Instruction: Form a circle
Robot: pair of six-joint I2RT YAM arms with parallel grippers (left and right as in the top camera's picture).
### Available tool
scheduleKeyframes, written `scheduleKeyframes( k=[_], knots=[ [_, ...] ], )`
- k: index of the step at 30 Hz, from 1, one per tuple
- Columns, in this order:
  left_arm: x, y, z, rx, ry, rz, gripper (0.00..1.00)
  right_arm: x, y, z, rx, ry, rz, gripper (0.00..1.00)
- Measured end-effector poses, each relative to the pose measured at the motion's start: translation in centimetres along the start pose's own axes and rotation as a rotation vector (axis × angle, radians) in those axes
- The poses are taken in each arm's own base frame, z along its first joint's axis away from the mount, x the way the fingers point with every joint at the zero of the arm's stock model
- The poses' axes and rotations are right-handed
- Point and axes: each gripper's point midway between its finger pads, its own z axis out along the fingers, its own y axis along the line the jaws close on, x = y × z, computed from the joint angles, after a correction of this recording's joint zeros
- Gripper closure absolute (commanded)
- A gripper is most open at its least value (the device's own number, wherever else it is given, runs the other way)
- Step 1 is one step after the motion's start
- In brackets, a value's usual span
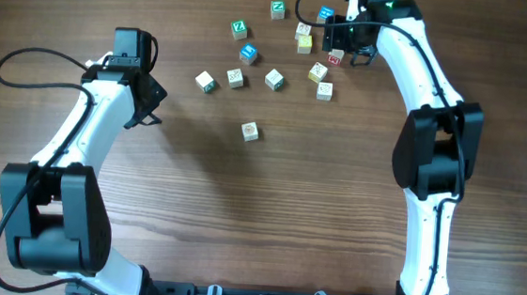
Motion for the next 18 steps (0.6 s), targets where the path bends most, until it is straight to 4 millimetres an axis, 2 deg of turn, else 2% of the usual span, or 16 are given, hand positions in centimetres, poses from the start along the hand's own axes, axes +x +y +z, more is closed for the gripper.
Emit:
scheduleKeyframes(
  k=[3, 8, 12, 15, 17, 18],
  knots=[
    [0.0, 0.0, 0.0, 0.000, 0.000, 0.000, 0.87, -1.0, 0.0, 0.8, -0.003, -0.044, -0.052, 0.36],
    [0.0, 0.0, 0.0, 0.000, 0.000, 0.000, 0.86, -1.8, 0.1, 1.0, -0.004, -0.081, -0.103, 0.32],
    [0.0, 0.0, 0.0, -0.001, 0.001, 0.000, 0.85, -1.7, -0.2, 2.6, -0.003, -0.084, -0.140, 0.32],
    [0.0, 0.0, 0.0, 0.000, 0.001, 0.000, 0.85, -1.3, -0.4, 3.8, 0.000, -0.077, -0.153, 0.45],
    [0.0, 0.0, 0.0, 0.000, 0.000, 0.000, 0.85, -1.6, -0.4, 3.9, 0.003, -0.090, -0.160, 0.47],
    [0.0, 0.0, 0.0, 0.000, 0.000, 0.000, 0.84, -1.6, -0.4, 3.9, 0.004, -0.092, -0.164, 0.53]
  ],
)
